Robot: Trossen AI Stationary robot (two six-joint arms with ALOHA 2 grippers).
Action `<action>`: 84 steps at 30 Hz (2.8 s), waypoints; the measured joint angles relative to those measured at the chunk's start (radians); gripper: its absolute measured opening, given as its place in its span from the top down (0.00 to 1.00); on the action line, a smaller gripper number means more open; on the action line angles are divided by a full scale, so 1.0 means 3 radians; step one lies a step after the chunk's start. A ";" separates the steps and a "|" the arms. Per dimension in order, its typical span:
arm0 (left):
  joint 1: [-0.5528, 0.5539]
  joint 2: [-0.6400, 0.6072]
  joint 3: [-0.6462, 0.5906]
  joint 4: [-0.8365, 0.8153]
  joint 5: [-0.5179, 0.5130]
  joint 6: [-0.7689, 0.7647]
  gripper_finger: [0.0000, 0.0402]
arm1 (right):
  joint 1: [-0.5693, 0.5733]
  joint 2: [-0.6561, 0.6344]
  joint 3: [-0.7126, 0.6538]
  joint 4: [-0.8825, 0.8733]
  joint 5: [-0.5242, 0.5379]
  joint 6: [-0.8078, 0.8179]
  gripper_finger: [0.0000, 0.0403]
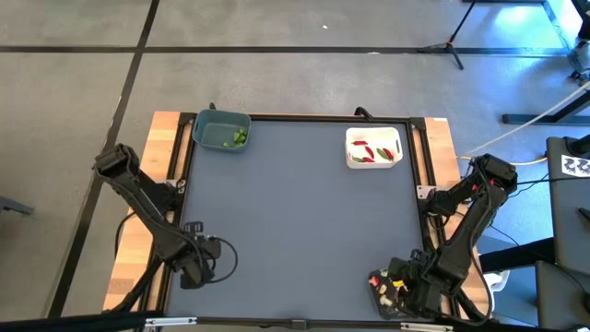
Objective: Sort produce into baskets
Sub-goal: Put the green mushroom into the black bin
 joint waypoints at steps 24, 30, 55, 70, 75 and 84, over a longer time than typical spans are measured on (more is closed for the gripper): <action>-0.0067 0.0682 -0.0001 0.0038 0.0021 0.0677 0.95 | 0.0005 0.0000 0.0000 0.0130 -0.0037 -0.0007 0.37; 0.0017 0.0418 0.0031 0.0020 -0.0188 0.0520 0.94 | 0.0003 -0.0010 0.0041 0.0230 -0.0196 -0.0086 0.37; 0.0807 -0.0211 0.0240 0.2898 -0.1669 0.1736 0.89 | -0.0200 -0.0020 0.0502 0.0906 0.2615 -0.2056 0.37; 0.1102 0.0272 0.0238 0.4936 -0.1637 0.2209 0.88 | -0.0956 0.0172 0.0500 0.1988 0.2654 -0.3805 0.37; 0.1130 0.0461 0.0238 0.5346 -0.1435 0.2451 0.88 | -0.1119 0.0257 0.0497 0.2548 0.2639 -0.4058 0.37; 0.1172 0.0536 0.0238 0.5465 -0.1423 0.2571 0.88 | -0.1228 0.0261 0.0497 0.2836 0.2242 -0.4222 0.47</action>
